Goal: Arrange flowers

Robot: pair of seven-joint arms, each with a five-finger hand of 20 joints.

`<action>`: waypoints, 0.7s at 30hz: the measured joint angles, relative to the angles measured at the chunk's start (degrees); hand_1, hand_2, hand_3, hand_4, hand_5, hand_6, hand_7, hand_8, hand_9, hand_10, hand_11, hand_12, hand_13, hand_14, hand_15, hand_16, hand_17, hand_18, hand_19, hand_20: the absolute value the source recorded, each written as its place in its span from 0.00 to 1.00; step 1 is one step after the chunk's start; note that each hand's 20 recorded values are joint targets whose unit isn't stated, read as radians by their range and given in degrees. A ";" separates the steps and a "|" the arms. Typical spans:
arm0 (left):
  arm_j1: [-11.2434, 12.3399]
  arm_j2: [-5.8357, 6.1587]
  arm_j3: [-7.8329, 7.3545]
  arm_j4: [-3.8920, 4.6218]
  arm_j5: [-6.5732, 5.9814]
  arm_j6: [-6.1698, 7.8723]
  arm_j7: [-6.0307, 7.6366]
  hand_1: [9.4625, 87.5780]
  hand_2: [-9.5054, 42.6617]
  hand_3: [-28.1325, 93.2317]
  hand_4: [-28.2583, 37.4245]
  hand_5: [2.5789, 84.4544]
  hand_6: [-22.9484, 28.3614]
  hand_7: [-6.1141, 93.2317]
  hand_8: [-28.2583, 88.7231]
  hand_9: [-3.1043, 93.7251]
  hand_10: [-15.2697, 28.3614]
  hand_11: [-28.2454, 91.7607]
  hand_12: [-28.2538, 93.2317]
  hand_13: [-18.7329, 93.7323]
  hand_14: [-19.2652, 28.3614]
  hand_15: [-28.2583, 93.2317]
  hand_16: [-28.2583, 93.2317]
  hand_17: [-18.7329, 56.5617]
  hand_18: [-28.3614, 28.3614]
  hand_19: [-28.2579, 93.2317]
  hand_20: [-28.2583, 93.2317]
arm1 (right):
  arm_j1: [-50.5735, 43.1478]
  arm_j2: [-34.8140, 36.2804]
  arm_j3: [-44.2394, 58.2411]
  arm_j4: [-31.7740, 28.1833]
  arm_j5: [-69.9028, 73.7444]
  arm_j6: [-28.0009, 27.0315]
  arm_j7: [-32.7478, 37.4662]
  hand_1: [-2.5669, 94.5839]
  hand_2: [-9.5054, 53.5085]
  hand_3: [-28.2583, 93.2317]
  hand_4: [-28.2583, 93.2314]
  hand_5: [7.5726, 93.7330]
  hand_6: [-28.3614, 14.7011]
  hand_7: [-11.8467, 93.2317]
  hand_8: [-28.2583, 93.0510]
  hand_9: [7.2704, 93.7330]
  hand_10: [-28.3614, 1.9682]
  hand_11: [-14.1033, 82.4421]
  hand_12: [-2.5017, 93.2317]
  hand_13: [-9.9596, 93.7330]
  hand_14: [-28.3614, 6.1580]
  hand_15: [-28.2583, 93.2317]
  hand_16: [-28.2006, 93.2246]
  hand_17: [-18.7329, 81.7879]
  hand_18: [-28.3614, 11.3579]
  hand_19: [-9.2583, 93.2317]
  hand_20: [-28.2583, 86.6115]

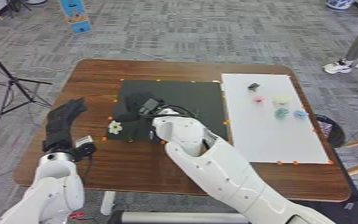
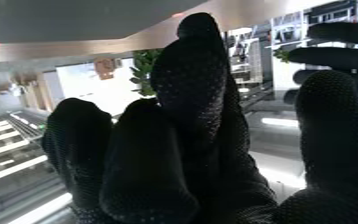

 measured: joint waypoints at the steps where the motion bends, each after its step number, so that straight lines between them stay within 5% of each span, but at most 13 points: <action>1: 0.00 0.04 0.03 0.00 -0.04 0.01 0.02 0.13 0.31 0.84 0.00 0.50 0.53 0.18 0.17 0.47 0.63 0.37 0.30 0.43 0.61 0.30 0.21 0.34 0.62 0.27 0.36 | 0.53 1.14 -0.60 -1.14 2.23 0.00 0.72 0.27 0.29 0.66 0.12 0.79 0.64 0.27 0.16 0.98 0.58 0.61 0.36 0.96 0.61 0.83 0.57 0.76 0.09 1.00 0.88; 6: -0.03 0.45 0.36 0.00 -0.34 0.09 0.13 0.15 0.06 0.86 0.01 0.40 0.47 0.20 0.17 0.36 0.56 0.33 0.30 0.39 0.58 0.29 0.22 0.33 0.60 0.25 0.35 | 1.83 7.52 -0.74 -9.30 10.72 0.03 3.10 0.29 0.28 0.65 0.13 0.78 0.64 0.27 0.16 0.96 0.57 0.60 0.36 0.94 0.59 0.83 0.57 0.74 0.08 1.00 0.87; 10: -0.03 0.50 0.34 0.00 -0.34 0.06 0.09 0.17 0.01 0.86 0.02 0.36 0.45 0.21 0.16 0.34 0.53 0.32 0.30 0.39 0.57 0.28 0.22 0.34 0.58 0.25 0.35 | 1.88 13.12 0.79 -16.59 15.04 0.44 4.18 0.29 0.28 0.65 0.13 0.78 0.64 0.27 0.16 0.96 0.57 0.60 0.35 0.94 0.59 0.83 0.57 0.74 0.08 1.00 0.86; 16: 0.01 -0.19 -0.31 0.00 0.26 -0.12 -0.14 0.15 0.44 0.83 0.00 0.45 0.49 0.21 0.15 0.43 0.61 0.36 0.29 0.44 0.58 0.30 0.21 0.38 0.56 0.25 0.36 | 0.44 20.54 5.05 -24.92 20.14 2.06 5.55 0.30 0.28 0.65 0.13 0.78 0.64 0.27 0.16 0.96 0.56 0.60 0.35 0.94 0.59 0.82 0.57 0.73 0.08 1.00 0.85; 21: -0.01 -0.20 -0.18 0.00 0.16 -0.06 -0.07 0.23 0.54 0.80 0.00 0.53 0.51 0.21 0.15 0.49 0.63 0.38 0.29 0.47 0.61 0.31 0.20 0.41 0.58 0.26 0.37 | -0.90 23.78 7.65 -26.31 20.36 1.73 6.01 0.31 0.29 0.64 0.13 0.78 0.64 0.27 0.16 0.96 0.56 0.60 0.35 0.94 0.59 0.82 0.57 0.73 0.08 1.00 0.85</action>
